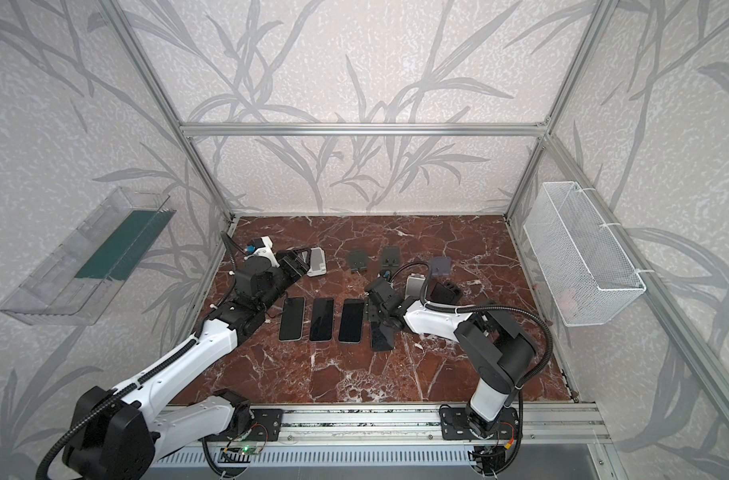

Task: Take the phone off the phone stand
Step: 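Lower the black phone flat beside the other phones, open right gripper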

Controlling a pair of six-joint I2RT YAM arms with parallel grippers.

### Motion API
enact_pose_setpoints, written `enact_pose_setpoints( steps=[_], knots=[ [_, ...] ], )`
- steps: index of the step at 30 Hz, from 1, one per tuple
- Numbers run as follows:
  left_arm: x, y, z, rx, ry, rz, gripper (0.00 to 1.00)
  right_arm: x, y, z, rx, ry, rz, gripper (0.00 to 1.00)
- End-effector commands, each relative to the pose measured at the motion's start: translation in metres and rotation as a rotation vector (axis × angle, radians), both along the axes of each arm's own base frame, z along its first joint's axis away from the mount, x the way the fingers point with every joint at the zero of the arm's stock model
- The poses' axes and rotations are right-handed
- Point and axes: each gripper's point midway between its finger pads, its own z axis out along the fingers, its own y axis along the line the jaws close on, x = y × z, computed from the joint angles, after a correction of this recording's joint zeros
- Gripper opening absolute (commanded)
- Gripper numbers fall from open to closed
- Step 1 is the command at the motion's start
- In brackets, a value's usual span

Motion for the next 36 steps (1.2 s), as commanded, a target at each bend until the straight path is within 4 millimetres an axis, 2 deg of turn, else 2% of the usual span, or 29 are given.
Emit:
enact_pose_setpoints(
  steps=[1, 10, 16, 20, 28, 36],
  knots=[
    [0.0, -0.003, 0.008, -0.02, -0.026, -0.009, 0.75, 0.004, -0.012, -0.013, -0.098, -0.026, -0.083, 0.62],
    [0.0, -0.009, 0.008, -0.048, -0.015, -0.033, 0.73, 0.014, -0.008, -0.029, -0.088, -0.044, -0.158, 0.63],
    [0.0, -0.009, 0.005, -0.039, -0.01, -0.032, 0.73, 0.025, -0.017, -0.037, -0.149, -0.051, -0.232, 0.69],
    [0.0, -0.007, 0.008, -0.038, -0.018, -0.026, 0.72, 0.026, -0.021, -0.039, -0.172, -0.041, -0.263, 0.71],
    [0.0, -0.004, 0.005, -0.023, -0.018, -0.009, 0.72, 0.027, -0.021, -0.056, -0.185, 0.0, -0.249, 0.75],
    [0.0, -0.004, 0.007, -0.027, -0.02, -0.011, 0.71, 0.02, -0.027, -0.064, -0.209, 0.021, -0.211, 0.76]
  ],
)
